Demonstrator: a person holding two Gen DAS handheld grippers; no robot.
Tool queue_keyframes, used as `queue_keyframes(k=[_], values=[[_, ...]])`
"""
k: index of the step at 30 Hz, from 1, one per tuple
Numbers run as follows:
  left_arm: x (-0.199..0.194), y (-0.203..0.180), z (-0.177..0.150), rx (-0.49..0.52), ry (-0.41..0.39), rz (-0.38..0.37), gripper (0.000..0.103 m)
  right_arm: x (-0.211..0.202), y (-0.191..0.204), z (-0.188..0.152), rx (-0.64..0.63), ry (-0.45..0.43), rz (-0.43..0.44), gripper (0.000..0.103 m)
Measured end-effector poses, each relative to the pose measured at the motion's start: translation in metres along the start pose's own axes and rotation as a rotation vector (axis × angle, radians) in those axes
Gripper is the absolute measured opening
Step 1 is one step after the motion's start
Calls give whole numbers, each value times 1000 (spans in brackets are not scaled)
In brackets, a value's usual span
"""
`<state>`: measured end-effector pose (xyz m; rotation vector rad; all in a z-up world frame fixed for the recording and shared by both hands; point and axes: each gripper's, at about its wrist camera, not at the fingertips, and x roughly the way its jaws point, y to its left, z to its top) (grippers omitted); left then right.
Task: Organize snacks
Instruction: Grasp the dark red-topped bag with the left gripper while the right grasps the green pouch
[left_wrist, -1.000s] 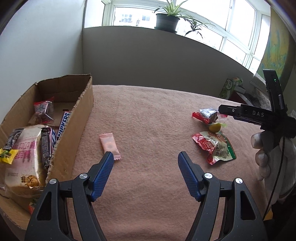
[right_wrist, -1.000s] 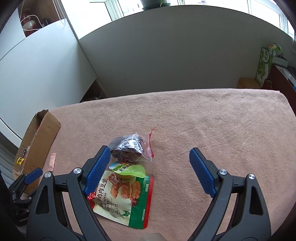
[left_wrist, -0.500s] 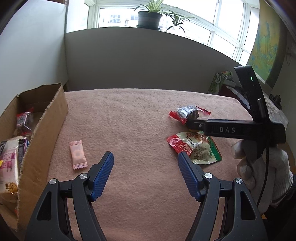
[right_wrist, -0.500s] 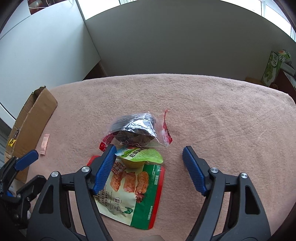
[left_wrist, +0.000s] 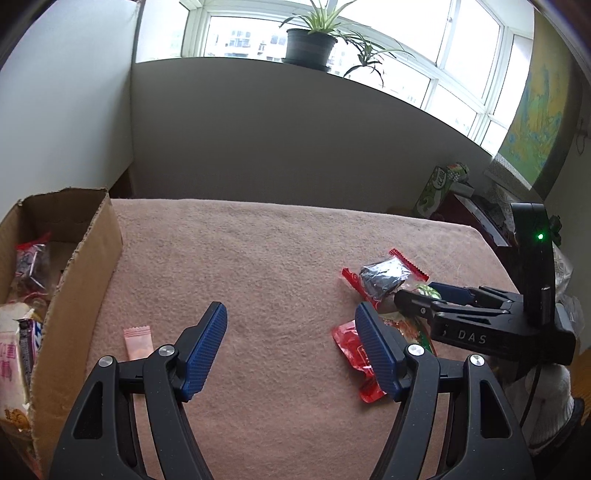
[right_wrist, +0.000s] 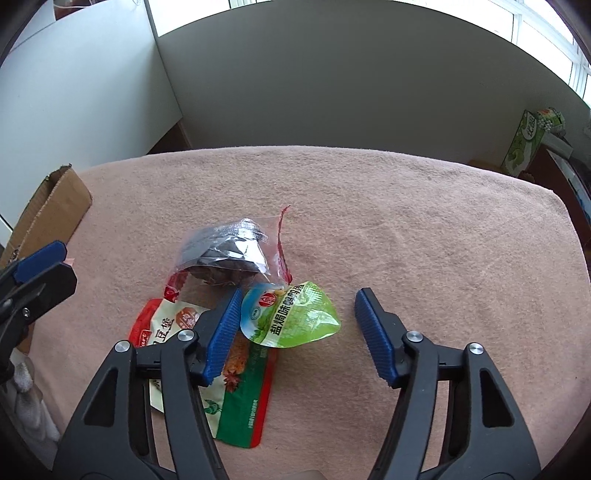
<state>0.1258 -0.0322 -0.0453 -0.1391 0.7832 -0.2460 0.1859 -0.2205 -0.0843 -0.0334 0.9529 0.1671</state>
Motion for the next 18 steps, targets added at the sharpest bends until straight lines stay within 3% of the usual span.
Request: queue_keyframes(k=[4,14,18], values=[[11,-17,7,57,17,-31,72,-1,-9,-3,-18,-1,-70,63],[40,-65,13,235,42,-76,72,-15,-52,-9,62,-21,-24,63],[53,-57,21,154,77,-133,72,-11,-51,-8,63,-25,-20,63]])
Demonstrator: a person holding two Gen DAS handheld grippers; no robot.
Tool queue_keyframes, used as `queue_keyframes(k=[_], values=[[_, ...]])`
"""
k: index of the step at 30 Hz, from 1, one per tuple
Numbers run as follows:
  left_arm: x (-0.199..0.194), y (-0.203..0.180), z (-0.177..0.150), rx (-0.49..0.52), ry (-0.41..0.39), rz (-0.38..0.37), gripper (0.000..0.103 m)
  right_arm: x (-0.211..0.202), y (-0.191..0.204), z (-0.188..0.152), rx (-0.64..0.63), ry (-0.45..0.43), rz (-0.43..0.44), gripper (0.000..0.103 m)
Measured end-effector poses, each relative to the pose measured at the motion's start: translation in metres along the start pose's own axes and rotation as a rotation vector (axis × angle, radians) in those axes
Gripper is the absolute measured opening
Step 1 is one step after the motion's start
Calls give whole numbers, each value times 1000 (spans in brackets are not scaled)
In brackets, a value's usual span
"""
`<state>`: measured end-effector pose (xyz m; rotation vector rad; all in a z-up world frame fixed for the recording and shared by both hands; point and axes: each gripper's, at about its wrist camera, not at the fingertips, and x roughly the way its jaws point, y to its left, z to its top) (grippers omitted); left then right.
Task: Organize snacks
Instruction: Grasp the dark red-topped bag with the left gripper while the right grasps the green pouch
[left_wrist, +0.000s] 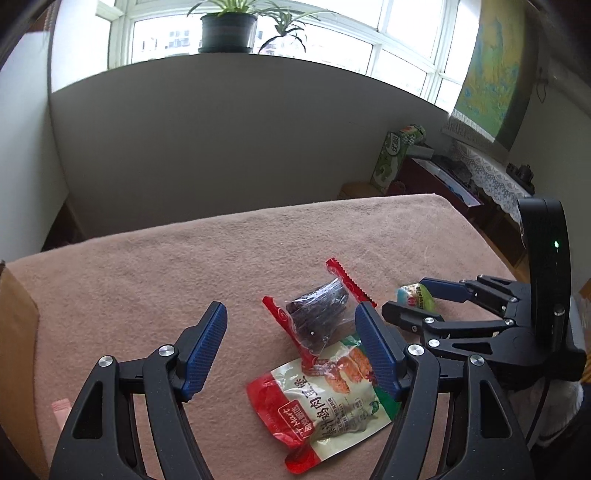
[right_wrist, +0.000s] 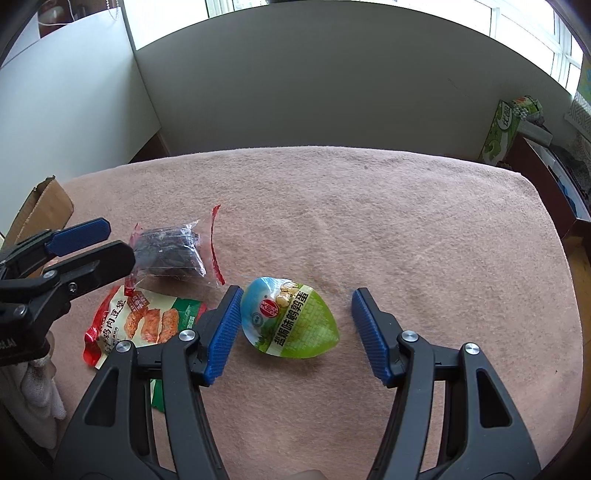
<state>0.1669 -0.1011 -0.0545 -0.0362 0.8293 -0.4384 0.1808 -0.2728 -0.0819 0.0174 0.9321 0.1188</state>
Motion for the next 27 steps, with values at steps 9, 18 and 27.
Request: queue_keyframes(k=[9,18,27], values=[[19,-23,-9,41,81,-92,71,-8,-26,-8,77,-11,-19,63],[-2,-25,0,90,18,-40,71,-6,-31,-8,73,-16,-29,64],[21,-38,8,188,21,-8,71,-7,-27,-10,78,-20,-34,64]])
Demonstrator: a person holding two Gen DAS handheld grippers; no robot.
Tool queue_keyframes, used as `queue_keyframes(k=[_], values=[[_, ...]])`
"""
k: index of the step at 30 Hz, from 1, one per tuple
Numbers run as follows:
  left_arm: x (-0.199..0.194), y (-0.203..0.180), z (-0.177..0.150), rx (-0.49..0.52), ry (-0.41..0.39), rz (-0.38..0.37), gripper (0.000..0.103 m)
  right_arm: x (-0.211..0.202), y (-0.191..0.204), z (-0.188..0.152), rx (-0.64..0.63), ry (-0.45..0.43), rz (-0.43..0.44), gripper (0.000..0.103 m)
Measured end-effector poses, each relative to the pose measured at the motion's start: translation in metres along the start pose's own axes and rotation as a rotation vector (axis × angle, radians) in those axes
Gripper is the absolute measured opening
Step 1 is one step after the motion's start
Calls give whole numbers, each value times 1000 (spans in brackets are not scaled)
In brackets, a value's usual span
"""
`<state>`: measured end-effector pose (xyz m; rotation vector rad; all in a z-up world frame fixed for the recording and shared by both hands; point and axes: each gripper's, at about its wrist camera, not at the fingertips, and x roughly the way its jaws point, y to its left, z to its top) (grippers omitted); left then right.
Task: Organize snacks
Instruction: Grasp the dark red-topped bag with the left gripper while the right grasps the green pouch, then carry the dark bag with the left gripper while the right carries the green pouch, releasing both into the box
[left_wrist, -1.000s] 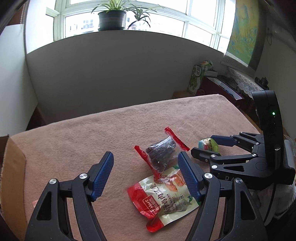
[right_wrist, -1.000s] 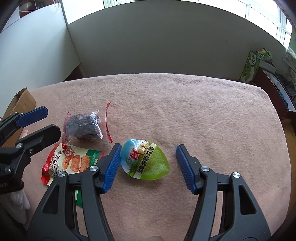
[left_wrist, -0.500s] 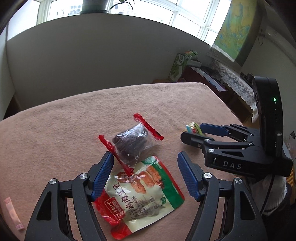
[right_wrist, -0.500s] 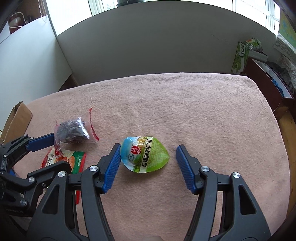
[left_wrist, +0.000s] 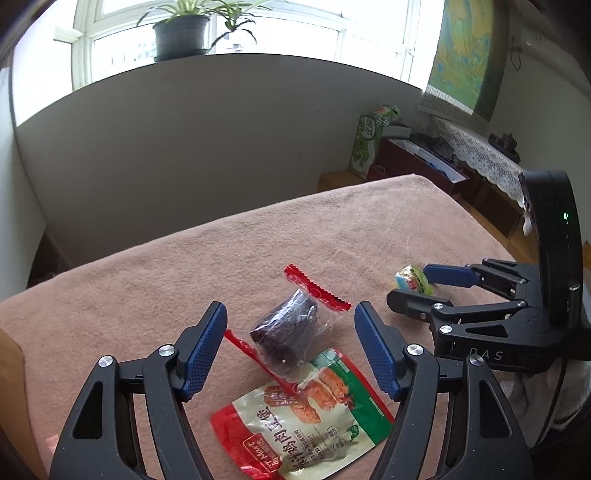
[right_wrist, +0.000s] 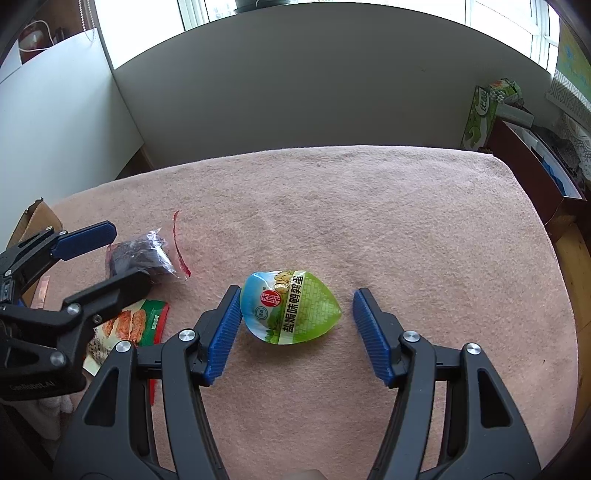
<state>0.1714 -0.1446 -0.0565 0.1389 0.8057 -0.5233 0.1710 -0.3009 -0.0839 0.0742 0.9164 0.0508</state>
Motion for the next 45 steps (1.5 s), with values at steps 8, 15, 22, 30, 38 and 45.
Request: queue_keyframes(k=[8,15,22,30,38,45], values=[[16,-4,-4,27,63,-2,71,0,1,0,-2,0,-2,64],[19,0,-5,3,80,49,67,0,2,0,-6,-1,-8,64],[25,9,-7,-39,99,68,49,-3,2,-2,5,-12,-15,48],[9,15,-7,-82,61,62,48,-9,4,-2,8,-16,-15,41],[-23,19,-12,-99,8,71,48,-38,28,4,6,-87,0,41],[-66,31,-17,-130,-86,144,48,-52,66,9,-35,-123,44,41]])
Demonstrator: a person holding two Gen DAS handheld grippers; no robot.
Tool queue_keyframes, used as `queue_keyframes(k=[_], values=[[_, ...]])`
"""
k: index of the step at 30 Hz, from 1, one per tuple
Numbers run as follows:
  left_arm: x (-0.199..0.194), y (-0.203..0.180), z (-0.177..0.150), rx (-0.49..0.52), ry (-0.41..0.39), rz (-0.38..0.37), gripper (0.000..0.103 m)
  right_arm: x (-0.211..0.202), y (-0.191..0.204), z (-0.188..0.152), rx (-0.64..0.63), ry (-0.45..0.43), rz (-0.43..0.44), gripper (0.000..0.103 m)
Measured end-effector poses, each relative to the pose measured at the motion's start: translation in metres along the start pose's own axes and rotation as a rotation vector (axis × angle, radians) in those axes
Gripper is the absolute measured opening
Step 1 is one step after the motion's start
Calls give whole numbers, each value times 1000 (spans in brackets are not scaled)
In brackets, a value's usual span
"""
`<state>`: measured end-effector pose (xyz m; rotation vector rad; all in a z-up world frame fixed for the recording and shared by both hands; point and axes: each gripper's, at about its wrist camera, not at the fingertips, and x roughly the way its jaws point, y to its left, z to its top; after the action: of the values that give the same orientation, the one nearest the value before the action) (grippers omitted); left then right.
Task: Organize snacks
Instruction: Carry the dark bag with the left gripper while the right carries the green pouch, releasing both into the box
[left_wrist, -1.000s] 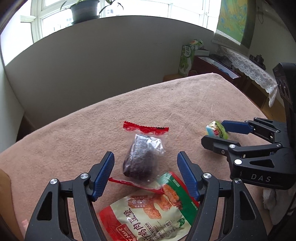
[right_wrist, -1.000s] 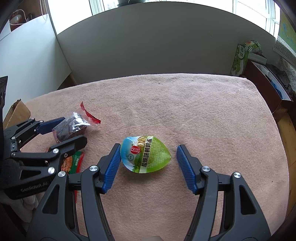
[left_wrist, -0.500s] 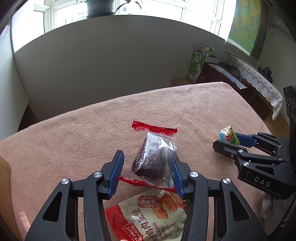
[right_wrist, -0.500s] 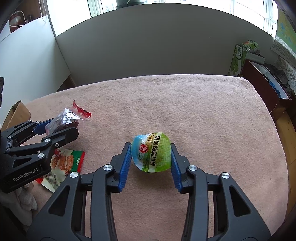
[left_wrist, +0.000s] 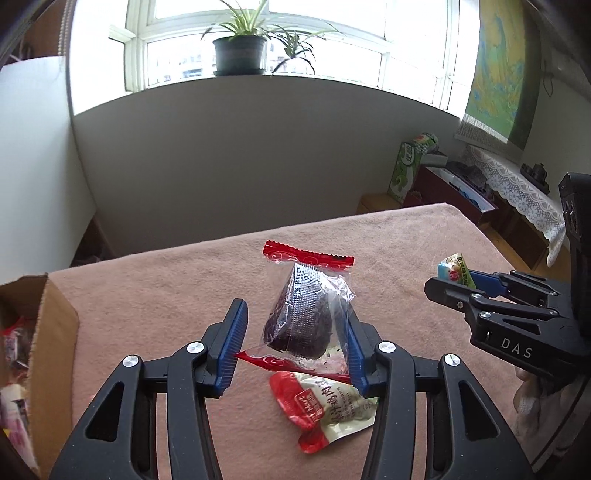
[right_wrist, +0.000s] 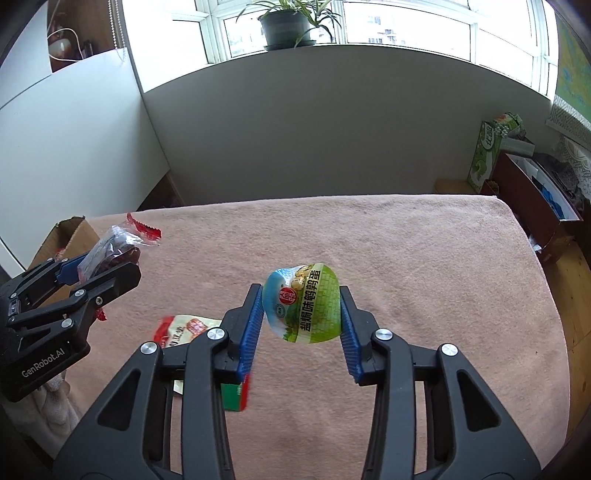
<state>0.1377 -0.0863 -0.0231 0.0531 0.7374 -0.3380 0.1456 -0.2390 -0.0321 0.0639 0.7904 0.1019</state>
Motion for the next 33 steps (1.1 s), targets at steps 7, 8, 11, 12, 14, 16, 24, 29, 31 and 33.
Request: queue_keyframes(k=[7,8,11,12,14,16,24,29,31,33], values=[[-41,26,-9,-39,-88,73,48,-4,52,6,-49,-23,57,41],[-46,31,-11,-46,-99,82,48,-5,61,7,-56,-27,68,41],[-62,47,-14,-83,-133,99,48,-5,88,10,-78,-38,101,41],[-68,53,-16,-96,-144,105,48,-5,98,11,-86,-39,113,41],[-79,66,-19,-115,-167,124,48,-4,118,13,-102,-45,134,41],[-88,78,-24,-134,-185,151,48,-4,137,14,-115,-51,158,41],[-120,136,-43,-228,-230,236,48,6,207,12,-170,-49,244,41],[-130,173,-55,-283,-228,275,48,15,248,4,-222,-30,286,41],[-134,187,-61,-303,-224,288,48,18,265,1,-246,-21,302,41],[-134,196,-65,-318,-216,298,48,22,278,-2,-264,-13,314,41]])
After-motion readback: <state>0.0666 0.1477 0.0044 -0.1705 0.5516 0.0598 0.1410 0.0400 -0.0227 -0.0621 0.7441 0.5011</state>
